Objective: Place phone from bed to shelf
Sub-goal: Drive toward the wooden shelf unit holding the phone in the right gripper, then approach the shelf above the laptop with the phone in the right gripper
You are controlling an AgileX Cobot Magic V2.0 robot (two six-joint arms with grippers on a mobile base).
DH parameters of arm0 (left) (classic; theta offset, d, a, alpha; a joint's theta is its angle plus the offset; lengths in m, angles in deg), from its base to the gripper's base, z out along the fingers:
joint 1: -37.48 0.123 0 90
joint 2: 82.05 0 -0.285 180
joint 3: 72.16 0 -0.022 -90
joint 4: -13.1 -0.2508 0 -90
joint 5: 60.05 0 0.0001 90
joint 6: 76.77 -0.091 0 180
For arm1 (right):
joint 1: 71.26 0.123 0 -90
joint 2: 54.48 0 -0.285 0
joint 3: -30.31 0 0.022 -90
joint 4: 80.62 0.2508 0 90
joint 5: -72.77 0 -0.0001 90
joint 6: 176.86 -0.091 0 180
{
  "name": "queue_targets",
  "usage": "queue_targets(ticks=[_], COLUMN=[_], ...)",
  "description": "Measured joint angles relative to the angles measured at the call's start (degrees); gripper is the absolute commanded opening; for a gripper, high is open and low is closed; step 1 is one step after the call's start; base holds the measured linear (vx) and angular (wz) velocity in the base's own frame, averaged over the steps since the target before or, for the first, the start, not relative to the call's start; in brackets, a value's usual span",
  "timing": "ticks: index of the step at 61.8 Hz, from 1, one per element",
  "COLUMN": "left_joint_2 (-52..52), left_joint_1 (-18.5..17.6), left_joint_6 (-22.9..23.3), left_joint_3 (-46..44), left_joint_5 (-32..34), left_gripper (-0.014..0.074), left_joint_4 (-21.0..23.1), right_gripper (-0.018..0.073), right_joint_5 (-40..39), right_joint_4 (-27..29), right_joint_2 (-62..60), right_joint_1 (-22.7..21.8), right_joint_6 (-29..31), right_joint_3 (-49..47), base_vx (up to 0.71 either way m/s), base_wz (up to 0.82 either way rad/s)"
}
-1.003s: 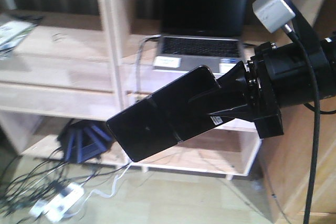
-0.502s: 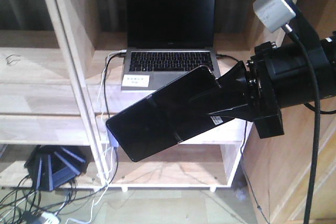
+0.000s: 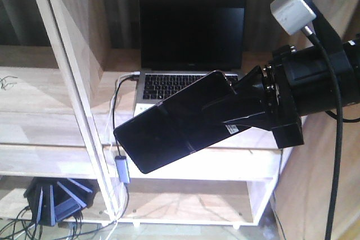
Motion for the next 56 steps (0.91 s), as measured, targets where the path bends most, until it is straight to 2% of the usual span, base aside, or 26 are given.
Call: queue_targets(ticks=[56], left_joint_2=[0.00], left_joint_1=[0.00], left_joint_6=[0.00], left_joint_3=[0.00], left_joint_5=[0.00], left_gripper=[0.0001], left_joint_4=[0.00], right_gripper=[-0.0001], right_joint_5=[0.00], right_joint_4=[0.00], right_joint_2=[0.00], right_joint_1=[0.00], right_joint_6=[0.00], right_joint_3=[0.00], base_vx=[0.14], base_wz=[0.02])
